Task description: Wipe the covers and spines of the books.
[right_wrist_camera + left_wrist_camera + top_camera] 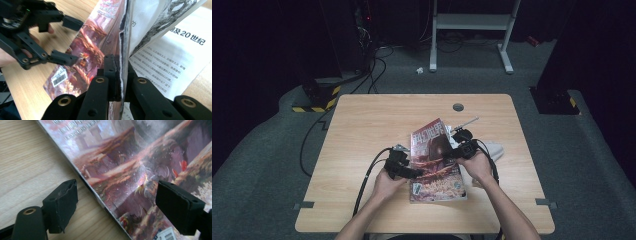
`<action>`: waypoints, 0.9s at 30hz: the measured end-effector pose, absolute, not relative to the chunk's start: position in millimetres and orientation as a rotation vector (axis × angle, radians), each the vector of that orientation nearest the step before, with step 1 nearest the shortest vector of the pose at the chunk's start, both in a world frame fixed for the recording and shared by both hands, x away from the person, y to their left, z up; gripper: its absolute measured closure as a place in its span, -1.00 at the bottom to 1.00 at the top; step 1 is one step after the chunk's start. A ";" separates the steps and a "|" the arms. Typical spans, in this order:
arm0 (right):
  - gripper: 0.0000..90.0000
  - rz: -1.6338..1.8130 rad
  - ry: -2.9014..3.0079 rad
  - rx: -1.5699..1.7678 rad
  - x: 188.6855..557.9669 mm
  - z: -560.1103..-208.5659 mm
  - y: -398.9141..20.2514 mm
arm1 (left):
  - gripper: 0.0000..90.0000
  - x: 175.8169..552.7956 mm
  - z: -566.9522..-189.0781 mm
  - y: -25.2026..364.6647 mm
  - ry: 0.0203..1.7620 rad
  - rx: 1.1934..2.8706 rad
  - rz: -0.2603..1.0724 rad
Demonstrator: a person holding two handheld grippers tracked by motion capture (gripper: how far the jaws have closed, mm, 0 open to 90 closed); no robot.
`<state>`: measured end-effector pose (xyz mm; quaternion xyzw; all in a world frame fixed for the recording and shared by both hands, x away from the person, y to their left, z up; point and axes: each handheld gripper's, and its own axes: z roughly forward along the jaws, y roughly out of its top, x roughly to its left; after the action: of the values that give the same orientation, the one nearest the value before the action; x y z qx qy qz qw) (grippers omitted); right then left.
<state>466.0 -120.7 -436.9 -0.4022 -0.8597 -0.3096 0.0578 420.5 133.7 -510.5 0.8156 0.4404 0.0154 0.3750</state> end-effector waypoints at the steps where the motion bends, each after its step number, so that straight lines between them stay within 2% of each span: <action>1: 0.93 -0.951 -2.607 -1.210 465.1 -434.1 -120.3 | -0.60 420.4 -510.5 133.3 1.124 2.086 0.034; 7: 0.93 -1.006 -2.601 -1.178 462.1 -426.0 -120.6 | -0.56 420.4 -511.8 131.2 1.101 2.057 -0.024; 9: 0.93 -1.002 -2.599 -1.182 462.5 -426.8 -120.4 | -0.51 419.3 -511.5 129.7 1.101 2.066 -0.001; 14: 0.93 -0.974 -2.624 -1.201 464.8 -431.3 -119.4 | -0.20 419.6 -511.3 131.8 1.121 2.056 0.009; 23: 0.89 -0.890 -2.716 -1.242 469.4 -446.2 -113.4 | 0.00 419.1 -510.1 132.6 1.151 2.064 0.029; 26: 0.70 -0.859 -2.724 -1.285 472.1 -452.9 -114.8 | 0.05 417.8 -510.0 131.4 1.146 2.076 0.054; 27: 0.57 -0.813 -2.752 -1.319 473.6 -457.0 -115.2 | 0.08 417.3 -510.0 131.0 1.139 2.086 0.066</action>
<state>473.6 -115.2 -457.0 -0.4177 -0.8713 -0.2575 -0.0082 417.3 131.0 -510.0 0.8141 0.4444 0.0258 0.3729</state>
